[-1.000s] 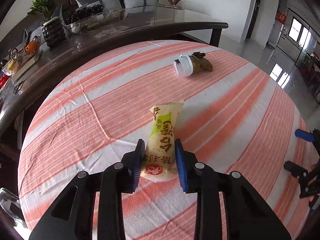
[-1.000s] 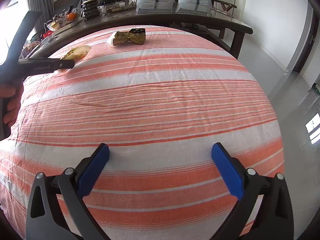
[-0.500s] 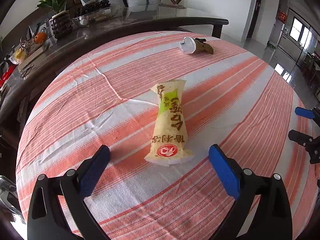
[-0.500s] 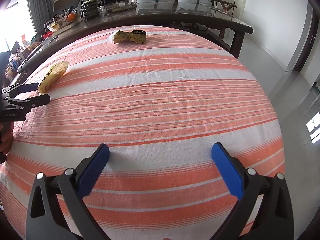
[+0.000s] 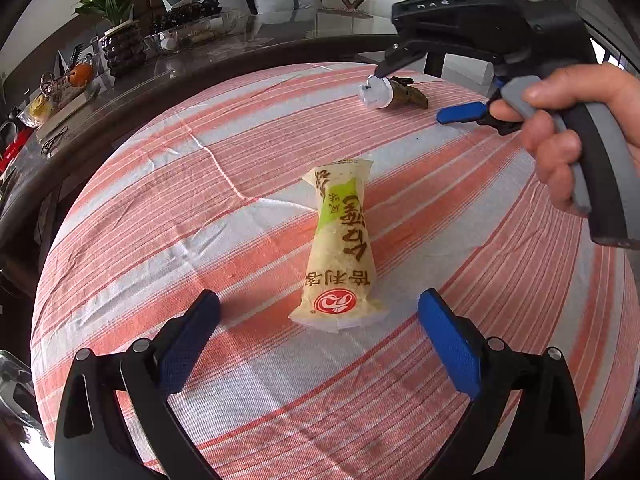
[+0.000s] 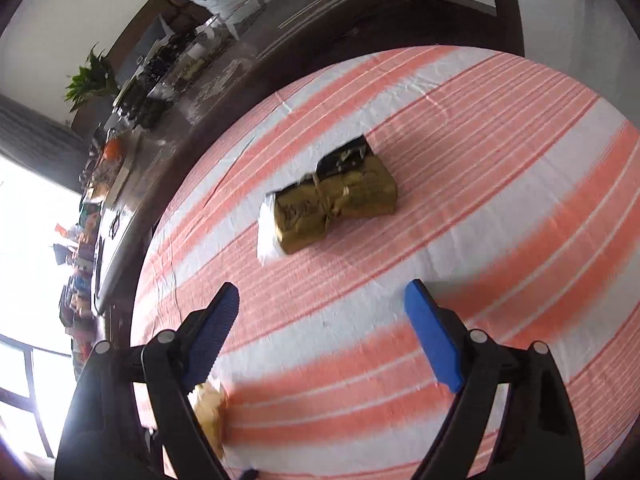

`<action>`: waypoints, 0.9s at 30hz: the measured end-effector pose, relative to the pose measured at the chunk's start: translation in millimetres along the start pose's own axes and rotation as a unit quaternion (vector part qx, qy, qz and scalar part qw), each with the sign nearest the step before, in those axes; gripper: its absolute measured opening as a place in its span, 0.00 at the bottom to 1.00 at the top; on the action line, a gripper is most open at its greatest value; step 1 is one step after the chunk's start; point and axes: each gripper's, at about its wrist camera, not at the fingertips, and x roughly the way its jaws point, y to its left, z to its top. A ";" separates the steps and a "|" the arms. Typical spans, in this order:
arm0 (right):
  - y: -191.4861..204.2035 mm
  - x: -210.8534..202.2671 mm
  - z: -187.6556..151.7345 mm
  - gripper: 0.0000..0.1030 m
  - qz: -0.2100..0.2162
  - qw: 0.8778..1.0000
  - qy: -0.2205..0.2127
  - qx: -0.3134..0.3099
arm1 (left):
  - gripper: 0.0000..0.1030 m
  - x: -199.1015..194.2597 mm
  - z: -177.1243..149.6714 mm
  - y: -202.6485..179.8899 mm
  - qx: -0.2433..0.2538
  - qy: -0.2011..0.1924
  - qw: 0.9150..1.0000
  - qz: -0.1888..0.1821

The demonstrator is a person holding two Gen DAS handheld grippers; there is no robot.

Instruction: Collect trash

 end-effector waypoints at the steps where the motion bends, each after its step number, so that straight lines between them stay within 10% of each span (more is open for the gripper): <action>1: 4.8 6.7 7.7 0.81 -0.004 1.000 -0.004 0.005 | 0.95 0.0 0.0 0.1 0.000 0.000 1.000 0.000; 7: 39.1 35.1 14.2 0.81 -0.115 0.990 -0.034 -0.073 | 0.95 1.4 0.5 0.3 -0.002 0.000 1.000 -0.002; 10: 41.0 37.0 -3.2 0.50 -0.168 0.972 -0.060 -0.153 | 0.95 1.3 0.5 0.3 -0.002 0.000 1.000 -0.002; 27: -19.1 -63.6 -147.9 0.44 -0.093 0.933 -0.024 -0.346 | 0.95 1.2 0.4 0.4 -0.002 0.000 1.000 -0.002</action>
